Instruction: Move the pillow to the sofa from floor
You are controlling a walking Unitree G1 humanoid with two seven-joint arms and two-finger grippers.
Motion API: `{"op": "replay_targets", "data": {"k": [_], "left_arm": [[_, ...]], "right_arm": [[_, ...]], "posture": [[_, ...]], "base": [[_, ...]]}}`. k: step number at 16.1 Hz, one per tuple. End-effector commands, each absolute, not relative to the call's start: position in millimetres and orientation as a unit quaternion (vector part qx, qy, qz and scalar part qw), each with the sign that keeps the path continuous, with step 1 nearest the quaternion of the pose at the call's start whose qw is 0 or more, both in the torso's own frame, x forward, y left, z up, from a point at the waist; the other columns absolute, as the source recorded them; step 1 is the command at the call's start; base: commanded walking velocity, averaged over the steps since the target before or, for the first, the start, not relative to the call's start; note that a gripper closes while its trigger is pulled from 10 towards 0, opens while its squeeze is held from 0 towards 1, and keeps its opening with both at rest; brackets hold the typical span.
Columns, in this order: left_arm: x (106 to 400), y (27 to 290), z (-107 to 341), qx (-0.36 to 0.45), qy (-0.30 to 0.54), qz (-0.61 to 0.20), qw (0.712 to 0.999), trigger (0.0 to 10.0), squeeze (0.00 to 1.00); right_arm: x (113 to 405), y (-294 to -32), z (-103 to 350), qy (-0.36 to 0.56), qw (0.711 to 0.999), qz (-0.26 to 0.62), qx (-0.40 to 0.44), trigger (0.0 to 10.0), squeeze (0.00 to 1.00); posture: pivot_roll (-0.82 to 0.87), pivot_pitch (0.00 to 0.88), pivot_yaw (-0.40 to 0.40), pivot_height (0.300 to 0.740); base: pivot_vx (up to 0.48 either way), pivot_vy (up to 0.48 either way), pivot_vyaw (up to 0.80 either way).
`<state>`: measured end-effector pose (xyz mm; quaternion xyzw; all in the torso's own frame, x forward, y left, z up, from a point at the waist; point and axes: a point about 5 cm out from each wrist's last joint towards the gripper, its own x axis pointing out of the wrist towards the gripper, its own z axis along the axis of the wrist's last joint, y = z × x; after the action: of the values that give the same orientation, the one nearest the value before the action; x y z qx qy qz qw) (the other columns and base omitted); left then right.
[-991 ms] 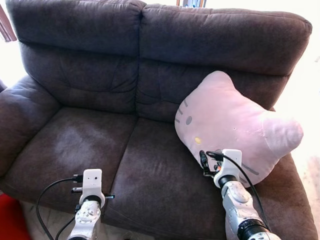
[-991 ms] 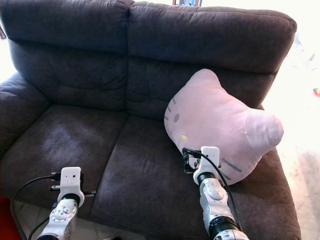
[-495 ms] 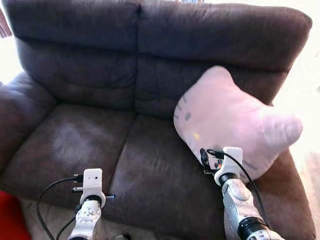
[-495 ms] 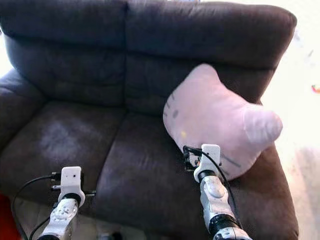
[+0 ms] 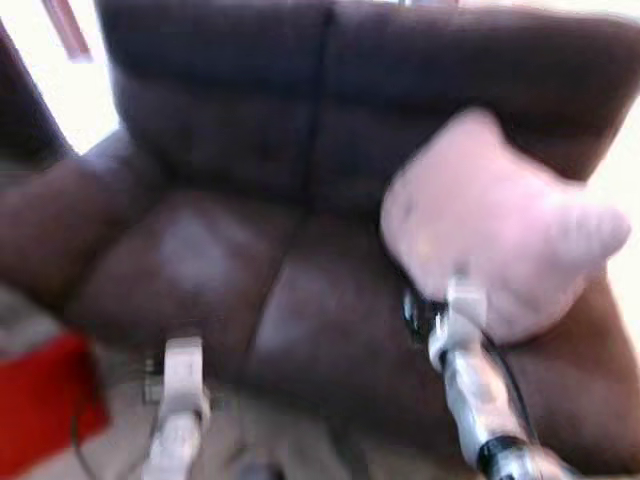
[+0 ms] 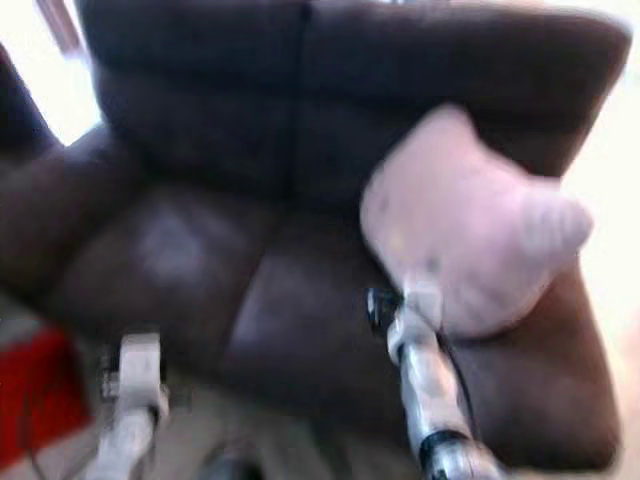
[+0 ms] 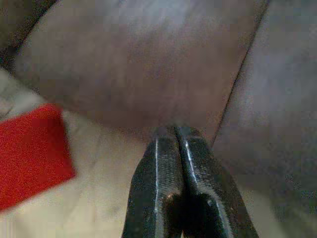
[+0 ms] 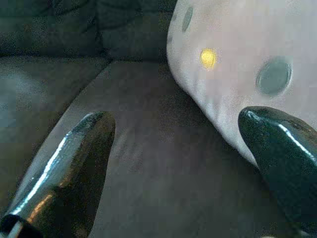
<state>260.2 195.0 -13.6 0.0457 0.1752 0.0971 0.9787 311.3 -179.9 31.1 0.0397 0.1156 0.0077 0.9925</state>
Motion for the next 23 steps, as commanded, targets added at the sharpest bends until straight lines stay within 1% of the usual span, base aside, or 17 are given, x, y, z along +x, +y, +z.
{"op": "replay_targets", "data": {"k": [1,2,11,12,14,23], "left_arm": [[269,196,-6,0.050,0.162,0.098,0.981,10.0,0.00],[269,196,-6,0.049,0.162,0.098,0.981,10.0,0.00],[270,198,-5,0.046,0.159,0.103,0.981,10.0,0.00],[270,198,-5,0.057,0.165,0.102,0.979,10.0,0.00],[269,198,-6,0.051,0.164,0.103,0.980,10.0,0.00],[266,199,-11,0.041,0.184,0.096,0.977,10.0,0.00]], "right_arm": [[310,-182,29,0.120,0.992,0.003,0.042,10.0,0.00],[310,-182,29,0.122,0.992,0.002,0.041,10.0,0.00],[311,-182,29,0.124,0.992,0.004,0.039,10.0,0.00],[311,-182,29,0.125,0.991,0.004,0.039,10.0,0.00],[310,-182,27,0.133,0.990,0.003,0.041,10.0,0.00],[305,-181,18,0.159,0.987,0.005,0.033,10.0,0.00]], "posture": [[0.06,0.123,-0.041,0.740],[0.06,0.123,-0.041,0.740],[0.06,0.113,-0.041,0.740],[0.06,0.112,-0.040,0.740],[0.06,0.109,-0.041,0.740],[0.06,0.118,-0.042,0.740]], "base": [[0.000,0.000,0.00],[0.000,0.000,0.00],[-0.348,0.000,0.00],[0.000,0.000,0.00],[0.000,0.000,0.00],[0.000,0.000,-0.80]]}}
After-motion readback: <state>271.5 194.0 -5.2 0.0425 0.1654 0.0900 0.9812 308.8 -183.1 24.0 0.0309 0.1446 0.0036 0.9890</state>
